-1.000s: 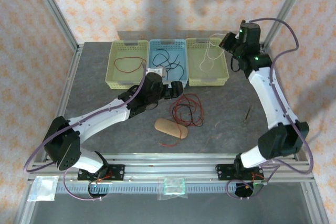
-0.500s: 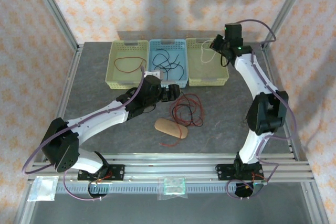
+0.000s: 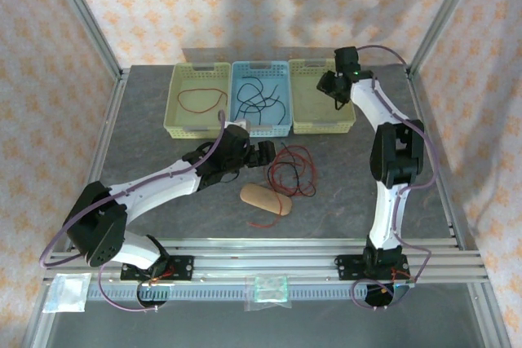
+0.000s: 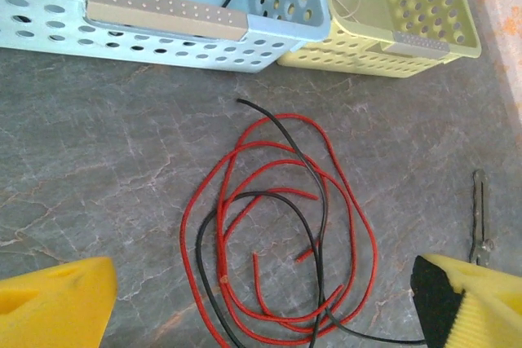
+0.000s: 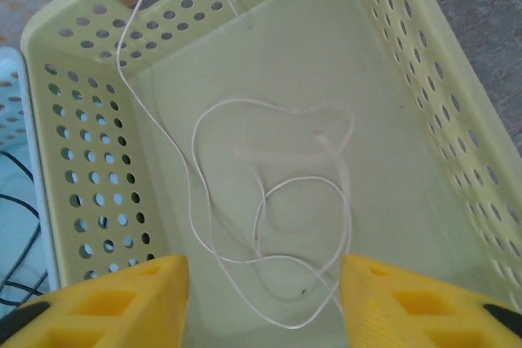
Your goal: Untangle the cables
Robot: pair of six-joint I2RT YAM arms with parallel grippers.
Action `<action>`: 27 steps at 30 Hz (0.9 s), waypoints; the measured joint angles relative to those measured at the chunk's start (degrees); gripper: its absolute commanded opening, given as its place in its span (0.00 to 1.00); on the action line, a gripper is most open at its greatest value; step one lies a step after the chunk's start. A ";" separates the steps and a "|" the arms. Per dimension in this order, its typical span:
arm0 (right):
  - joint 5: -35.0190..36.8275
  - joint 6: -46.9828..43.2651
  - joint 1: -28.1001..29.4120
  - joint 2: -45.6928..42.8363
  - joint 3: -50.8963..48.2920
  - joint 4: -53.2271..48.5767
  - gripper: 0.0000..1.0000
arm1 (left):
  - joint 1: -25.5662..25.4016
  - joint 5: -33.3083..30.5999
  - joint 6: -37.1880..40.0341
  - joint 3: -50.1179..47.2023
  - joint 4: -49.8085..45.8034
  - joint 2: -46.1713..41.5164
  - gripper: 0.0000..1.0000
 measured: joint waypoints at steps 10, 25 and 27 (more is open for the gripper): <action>3.93 -2.23 2.16 -12.61 -6.93 -1.29 0.55 | -0.07 1.51 0.28 0.66 -1.38 4.44 0.81; 1.86 0.02 6.01 -49.13 -39.52 2.01 0.46 | -2.71 -2.69 -1.66 14.75 -17.59 17.97 0.39; 1.81 0.24 6.01 -52.00 -41.42 1.64 0.45 | -2.71 -2.89 -1.75 16.35 -19.15 19.69 0.36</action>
